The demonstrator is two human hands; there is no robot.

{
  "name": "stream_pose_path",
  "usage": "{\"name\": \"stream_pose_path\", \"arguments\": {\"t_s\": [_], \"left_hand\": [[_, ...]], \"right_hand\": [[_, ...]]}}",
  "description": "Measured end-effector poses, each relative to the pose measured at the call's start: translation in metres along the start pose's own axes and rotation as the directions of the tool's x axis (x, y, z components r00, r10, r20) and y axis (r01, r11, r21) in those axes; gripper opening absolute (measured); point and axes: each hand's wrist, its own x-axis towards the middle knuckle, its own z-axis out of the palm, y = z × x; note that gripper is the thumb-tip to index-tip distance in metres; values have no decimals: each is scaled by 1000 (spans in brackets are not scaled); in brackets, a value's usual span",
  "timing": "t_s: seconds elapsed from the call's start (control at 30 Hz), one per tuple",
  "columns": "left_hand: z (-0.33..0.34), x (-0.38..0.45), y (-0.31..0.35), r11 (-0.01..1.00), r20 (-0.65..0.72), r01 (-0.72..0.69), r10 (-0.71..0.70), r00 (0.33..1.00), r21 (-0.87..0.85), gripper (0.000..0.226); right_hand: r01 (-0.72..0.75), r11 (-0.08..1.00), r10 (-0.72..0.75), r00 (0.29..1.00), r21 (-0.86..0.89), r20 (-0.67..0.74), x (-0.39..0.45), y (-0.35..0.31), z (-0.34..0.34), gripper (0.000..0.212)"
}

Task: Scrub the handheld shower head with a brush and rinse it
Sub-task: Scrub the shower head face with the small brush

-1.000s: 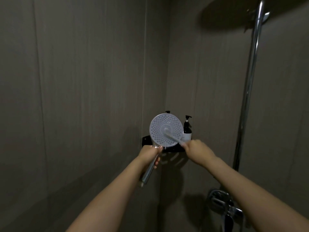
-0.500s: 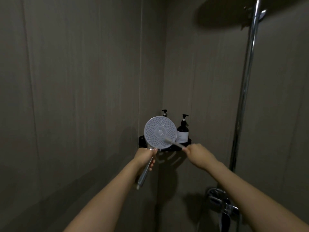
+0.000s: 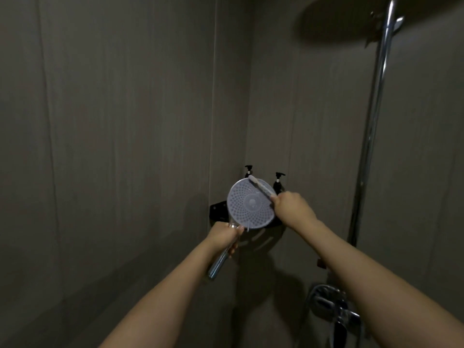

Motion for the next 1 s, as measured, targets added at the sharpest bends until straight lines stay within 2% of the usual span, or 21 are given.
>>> {"name": "stream_pose_path", "arguments": {"t_s": [0.1, 0.23, 0.3, 0.4, 0.5, 0.6, 0.67, 0.8, 0.9, 1.0], "left_hand": [[-3, -2, -2, 1000, 4, 6, -6, 1000, 11, 23], [-5, -1, -3, 999, 12, 1, -1, 1000, 37, 26], [-6, 0, -4, 999, 6, 0, 0, 1000, 32, 27], [-7, 0, -5, 1000, -8, 0, 0, 1000, 4, 26], [-9, -1, -7, 999, -39, 16, -17, 999, -47, 26], [-10, 0, -9, 997, -43, 24, -28, 999, -79, 24], [-11, 1, -12, 994, -41, 33, -38, 998, -101, 24], [-13, 3, -18, 988, -55, 53, -62, 997, -147, 26], [-15, 5, -22, 990, -52, 65, -72, 996, -123, 26], [-15, 6, -25, 987, -50, 67, -75, 996, -145, 26]], "right_hand": [[14, 1000, -17, 993, 25, 120, -1, -3, 8, 37], [-12, 996, 10, 1000, 93, 21, 0, -2, 10, 34], [-11, 988, -2, 996, 152, 84, -1, -4, 15, 37], [13, 995, -18, 998, 104, 54, -6, 0, 18, 38], [40, 999, -43, 989, 21, 140, -12, 14, 22, 43], [47, 999, -43, 992, -27, 117, -20, 23, 35, 45], [37, 999, -37, 990, 6, 138, -22, 26, 41, 45], [-38, 994, 33, 998, 99, 51, -25, 33, 41, 44], [-41, 994, 29, 993, 105, 118, -25, 35, 46, 42], [-57, 990, 51, 997, 127, 48, -25, 38, 42, 43]]}}
